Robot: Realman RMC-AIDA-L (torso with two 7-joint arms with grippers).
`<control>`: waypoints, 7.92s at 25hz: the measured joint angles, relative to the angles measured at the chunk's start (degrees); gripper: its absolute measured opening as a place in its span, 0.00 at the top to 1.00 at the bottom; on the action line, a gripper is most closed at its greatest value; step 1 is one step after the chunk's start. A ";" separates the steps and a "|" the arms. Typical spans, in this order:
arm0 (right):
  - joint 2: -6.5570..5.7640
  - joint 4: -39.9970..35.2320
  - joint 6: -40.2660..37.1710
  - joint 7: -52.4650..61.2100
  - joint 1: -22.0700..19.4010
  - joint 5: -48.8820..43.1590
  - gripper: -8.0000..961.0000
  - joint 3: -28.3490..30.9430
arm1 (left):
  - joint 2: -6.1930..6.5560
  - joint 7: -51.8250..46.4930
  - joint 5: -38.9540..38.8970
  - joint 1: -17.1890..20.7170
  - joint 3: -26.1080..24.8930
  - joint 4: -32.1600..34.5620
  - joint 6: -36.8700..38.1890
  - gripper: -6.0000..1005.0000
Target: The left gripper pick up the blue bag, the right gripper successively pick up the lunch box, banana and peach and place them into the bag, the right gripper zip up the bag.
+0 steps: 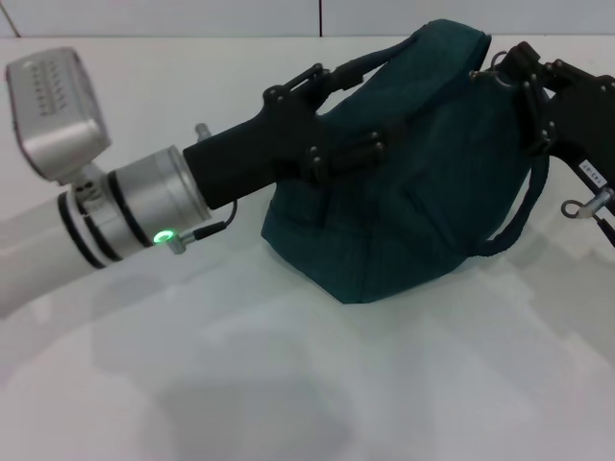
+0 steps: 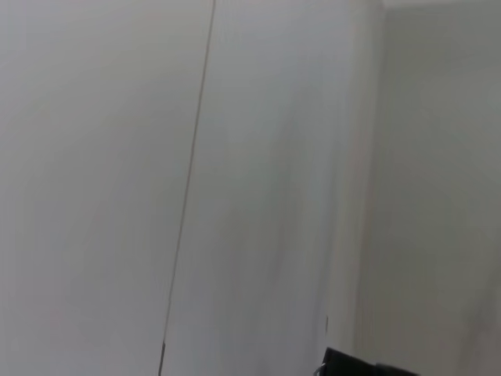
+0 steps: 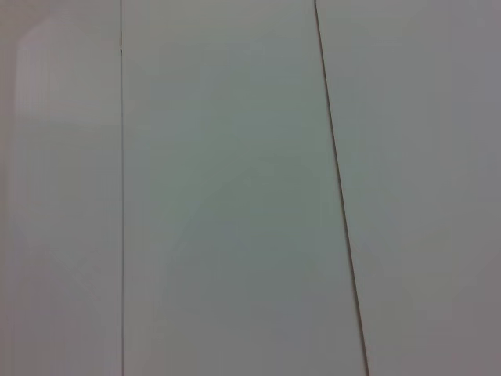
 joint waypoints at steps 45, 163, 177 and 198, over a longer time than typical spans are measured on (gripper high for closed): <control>0.00 -1.65 -0.07 4.74 0.94 1.05 0.98 -3.50 | -2.20 27.25 -1.51 6.40 -2.73 2.28 -0.19 0.94; -5.59 8.15 0.02 23.99 -1.09 -6.71 0.54 1.02 | -1.48 12.81 -8.98 10.65 -3.80 3.10 6.86 0.57; -4.93 9.76 -12.03 20.30 -2.35 -15.21 0.37 6.23 | -1.93 12.73 -8.72 10.84 -3.67 1.60 7.11 0.44; -1.74 9.62 -18.10 13.64 1.70 -24.50 0.37 6.48 | -2.38 20.04 -7.64 16.92 -3.09 2.04 7.17 0.43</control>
